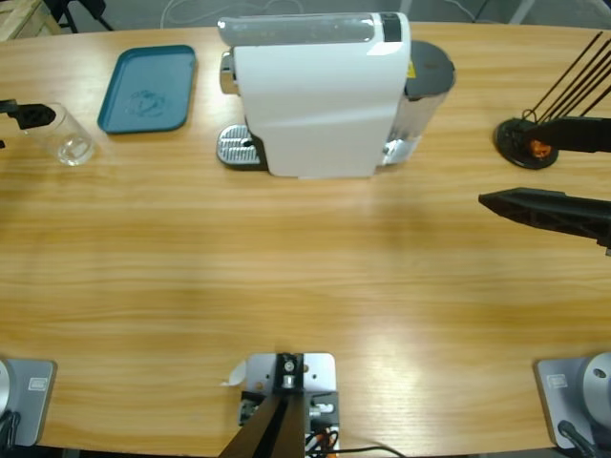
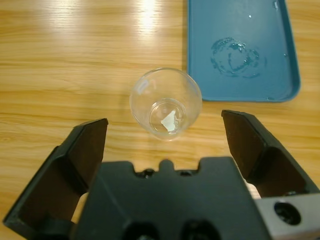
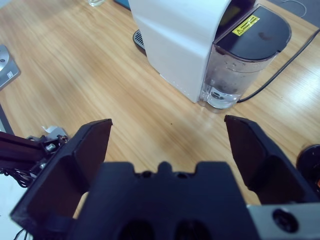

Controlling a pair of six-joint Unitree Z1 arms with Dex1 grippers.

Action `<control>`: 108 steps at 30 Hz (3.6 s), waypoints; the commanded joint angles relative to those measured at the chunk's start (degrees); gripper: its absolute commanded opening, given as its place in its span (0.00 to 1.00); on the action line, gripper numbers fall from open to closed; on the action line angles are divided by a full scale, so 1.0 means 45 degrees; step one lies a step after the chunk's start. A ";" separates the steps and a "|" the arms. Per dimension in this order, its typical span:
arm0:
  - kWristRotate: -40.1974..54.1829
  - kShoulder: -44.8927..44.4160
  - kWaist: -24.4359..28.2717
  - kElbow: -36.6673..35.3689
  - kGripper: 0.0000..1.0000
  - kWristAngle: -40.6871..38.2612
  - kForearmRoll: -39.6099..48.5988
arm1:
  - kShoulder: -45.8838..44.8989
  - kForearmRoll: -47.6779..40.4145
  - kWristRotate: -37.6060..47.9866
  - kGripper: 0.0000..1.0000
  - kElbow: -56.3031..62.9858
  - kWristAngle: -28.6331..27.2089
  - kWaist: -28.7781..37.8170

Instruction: Pour coffee

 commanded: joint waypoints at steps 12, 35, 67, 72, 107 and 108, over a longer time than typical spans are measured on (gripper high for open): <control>0.0029 0.3062 0.0972 0.0372 1.00 -0.0762 -0.2775 | 0.0514 -0.0155 0.0124 1.00 0.0507 -0.0040 0.0027; 0.0108 0.4914 0.1225 0.0415 0.61 -0.1489 -0.4325 | 0.0729 -0.0155 0.0105 1.00 0.0507 -0.0173 0.0027; 0.4264 0.3312 -0.2489 -0.2921 0.53 -0.5930 0.0042 | 0.0577 -0.0116 0.0085 1.00 0.0507 -0.0442 0.0007; 0.4811 0.4773 -0.2661 -0.3733 0.53 -0.6235 -0.0189 | 0.0429 -0.0034 0.0105 1.00 0.0511 -0.0599 0.0007; 0.4815 0.6824 -0.3759 -0.4792 0.53 -0.7680 -0.1298 | 0.0397 0.0130 0.0105 1.00 0.0507 -0.0767 -0.0082; 0.4815 0.6839 -0.3775 -0.4784 0.53 -0.7680 -0.1286 | 0.0397 0.0122 0.0105 1.00 0.0507 -0.0782 -0.0090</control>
